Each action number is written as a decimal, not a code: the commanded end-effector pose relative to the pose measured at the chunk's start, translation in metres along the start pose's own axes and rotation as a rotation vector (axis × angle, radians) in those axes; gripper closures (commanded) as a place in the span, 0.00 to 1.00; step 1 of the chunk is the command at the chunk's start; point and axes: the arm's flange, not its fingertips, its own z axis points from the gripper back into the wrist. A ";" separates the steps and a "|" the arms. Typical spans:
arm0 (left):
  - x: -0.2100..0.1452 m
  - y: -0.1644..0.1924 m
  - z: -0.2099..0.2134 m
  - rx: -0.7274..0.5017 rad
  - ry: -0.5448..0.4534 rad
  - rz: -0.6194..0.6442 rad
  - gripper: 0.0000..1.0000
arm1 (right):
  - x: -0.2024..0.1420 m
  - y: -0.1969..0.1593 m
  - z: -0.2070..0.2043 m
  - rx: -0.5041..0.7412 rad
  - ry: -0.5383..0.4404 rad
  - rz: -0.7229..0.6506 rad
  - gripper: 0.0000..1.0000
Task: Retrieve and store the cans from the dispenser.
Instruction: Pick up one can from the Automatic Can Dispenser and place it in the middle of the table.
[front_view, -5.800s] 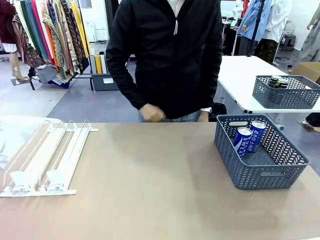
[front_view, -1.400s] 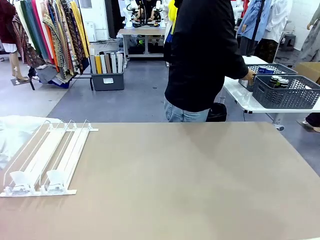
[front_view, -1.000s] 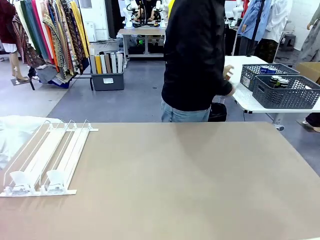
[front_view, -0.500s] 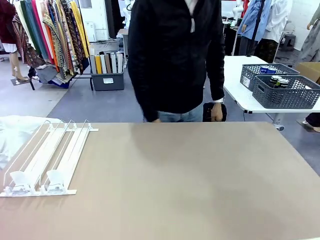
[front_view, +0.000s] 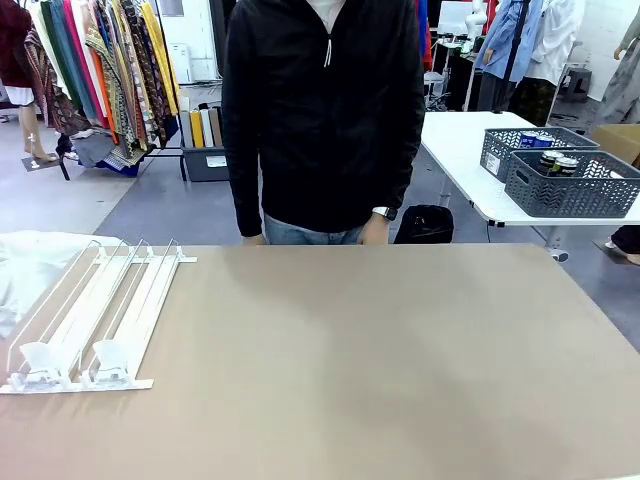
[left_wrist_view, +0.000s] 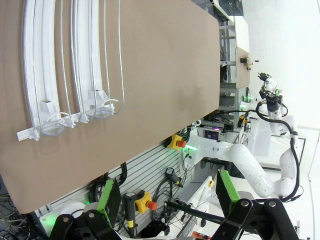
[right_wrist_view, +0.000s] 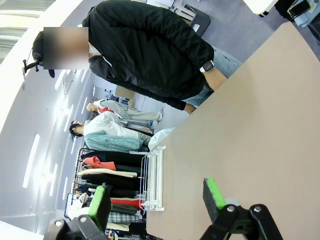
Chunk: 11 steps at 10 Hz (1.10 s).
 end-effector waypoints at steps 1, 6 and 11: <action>-0.003 -0.002 0.002 0.004 0.010 0.001 0.00 | 0.004 0.001 -0.003 0.026 -0.018 0.025 0.00; -0.003 -0.002 0.002 0.004 0.010 0.001 0.00 | 0.004 0.001 -0.003 0.026 -0.018 0.025 0.00; -0.003 -0.002 0.002 0.004 0.010 0.001 0.00 | 0.004 0.001 -0.003 0.026 -0.018 0.025 0.00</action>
